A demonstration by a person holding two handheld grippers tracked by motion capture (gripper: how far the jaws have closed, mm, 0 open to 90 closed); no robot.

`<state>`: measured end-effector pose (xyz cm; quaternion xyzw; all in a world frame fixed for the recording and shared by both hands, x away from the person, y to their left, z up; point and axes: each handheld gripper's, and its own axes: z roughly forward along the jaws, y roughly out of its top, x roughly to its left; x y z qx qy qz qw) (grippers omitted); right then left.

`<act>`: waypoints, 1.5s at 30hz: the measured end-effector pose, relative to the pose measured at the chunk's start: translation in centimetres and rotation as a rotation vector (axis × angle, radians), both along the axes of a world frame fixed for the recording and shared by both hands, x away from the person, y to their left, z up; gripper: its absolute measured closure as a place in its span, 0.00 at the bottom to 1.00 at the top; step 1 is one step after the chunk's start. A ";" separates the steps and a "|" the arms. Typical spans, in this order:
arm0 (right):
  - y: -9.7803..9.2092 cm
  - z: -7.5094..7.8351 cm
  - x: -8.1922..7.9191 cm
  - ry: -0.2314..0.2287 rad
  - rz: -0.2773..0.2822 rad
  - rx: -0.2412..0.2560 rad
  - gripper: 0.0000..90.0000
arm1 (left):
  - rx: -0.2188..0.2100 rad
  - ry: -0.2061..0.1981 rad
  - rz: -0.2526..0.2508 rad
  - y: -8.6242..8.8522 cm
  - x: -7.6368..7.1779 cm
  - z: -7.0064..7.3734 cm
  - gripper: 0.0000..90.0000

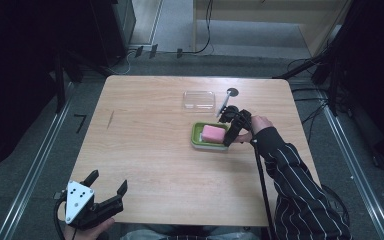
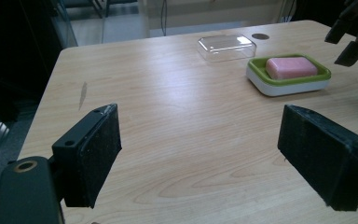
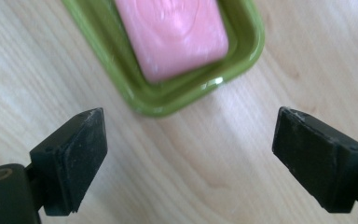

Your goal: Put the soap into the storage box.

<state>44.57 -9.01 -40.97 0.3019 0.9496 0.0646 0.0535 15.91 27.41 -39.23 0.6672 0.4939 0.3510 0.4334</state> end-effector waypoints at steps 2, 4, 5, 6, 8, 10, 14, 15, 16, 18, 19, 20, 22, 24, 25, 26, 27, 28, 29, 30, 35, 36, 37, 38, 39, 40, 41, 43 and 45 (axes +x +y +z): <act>-0.4 0.0 -0.5 0.002 -0.016 -0.006 0.12 | 0.001 0.000 -0.007 -0.1 0.1 0.0 0.15; -0.8 0.0 -0.8 0.008 -0.022 -0.007 0.12 | 0.002 0.000 -0.013 -0.2 0.3 0.0 0.15; -1.0 0.0 -1.0 0.009 -0.027 -0.009 0.12 | 0.001 0.000 -0.012 -0.3 0.3 0.0 0.15; -1.2 0.0 -1.2 0.011 -0.033 -0.015 0.12 | -0.001 0.000 -0.016 -0.3 0.4 0.0 0.15; -1.5 0.0 -1.6 0.019 -0.041 -0.012 0.12 | -0.001 -0.001 -0.022 -0.4 0.5 0.0 0.15; -1.9 0.1 -2.1 0.024 -0.056 -0.016 0.12 | 0.006 0.002 -0.029 -0.5 0.6 0.0 0.15; -2.7 0.0 -2.9 0.028 -0.072 -0.019 0.12 | 0.003 0.001 -0.036 -0.6 0.8 0.0 0.15; -2.9 0.0 -3.1 0.029 -0.083 -0.017 0.12 | 0.003 0.001 -0.039 -0.6 0.9 0.0 0.15; -3.2 0.0 -3.4 0.031 -0.089 -0.020 0.12 | 0.002 0.000 -0.040 -0.7 1.0 0.0 0.15; -3.6 -0.1 -3.7 0.034 -0.101 -0.024 0.12 | 0.003 0.001 -0.044 -0.7 1.1 0.0 0.15; -3.8 -0.1 -4.0 0.036 -0.109 -0.021 0.12 | 0.001 0.000 -0.046 -0.8 1.1 0.0 0.15; -4.0 -0.1 -4.2 0.039 -0.117 -0.021 0.12 | 0.001 0.000 -0.048 -0.8 1.2 0.0 0.15; -4.2 -0.3 -4.6 0.043 -0.125 -0.022 0.12 | 0.002 0.000 -0.051 -0.9 1.3 0.0 0.15; -4.5 -0.4 -5.0 0.051 -0.137 -0.027 0.12 | 0.001 0.001 -0.055 -1.0 1.3 0.0 0.15; -4.6 -0.5 -5.3 0.051 -0.143 -0.029 0.12 | 0.002 0.001 -0.057 -1.0 1.4 0.0 0.15; -4.8 -0.6 -5.5 0.052 -0.147 -0.034 0.12 | 0.002 0.000 -0.058 -1.1 1.4 0.0 0.15; -4.9 -0.7 -5.7 0.057 -0.150 -0.037 0.12 | 0.001 0.000 -0.059 -1.1 1.5 0.0 0.15; -5.1 -0.7 -6.0 0.059 -0.152 -0.040 0.12 | 0.002 0.000 -0.061 -1.1 1.5 0.0 0.15; -5.2 -0.8 -6.3 0.058 -0.163 -0.039 0.12 | 0.001 0.002 -0.064 -1.2 1.6 0.0 0.15; -5.4 -0.8 -6.6 0.055 -0.163 -0.038 0.12 | 0.000 0.001 -0.065 -1.2 1.6 0.0 0.15; -6.1 -1.5 -8.2 0.072 -0.179 -0.047 0.12 | 0.004 0.001 -0.072 -1.3 1.8 0.0 0.15; -6.2 -1.6 -8.3 0.078 -0.176 -0.051 0.12 | 0.002 0.000 -0.074 -1.4 1.8 0.0 0.15; -6.2 -1.9 -8.7 0.077 -0.182 -0.052 0.12 | 0.003 0.000 -0.075 -1.4 1.8 0.0 0.15; -6.3 -2.0 -9.0 0.080 -0.179 -0.054 0.12 | 0.003 0.001 -0.076 -1.4 1.9 0.0 0.15; -6.5 -2.1 -9.2 0.083 -0.175 -0.059 0.12 | 0.004 0.000 -0.078 -1.5 1.9 0.0 0.15; -6.5 -2.3 -9.5 0.089 -0.178 -0.057 0.12 | 0.003 0.000 -0.079 -1.5 1.9 0.0 0.15; -6.6 -2.5 -9.8 0.091 -0.175 -0.058 0.12 | 0.004 0.001 -0.081 -1.5 2.0 0.0 0.15; -6.8 -2.8 -10.3 0.094 -0.175 -0.060 0.12 | 0.005 0.001 -0.085 -1.6 2.1 0.0 0.15; -7.0 -3.1 -10.8 0.098 -0.183 -0.067 0.12 | 0.004 0.001 -0.086 -1.6 2.1 0.0 0.15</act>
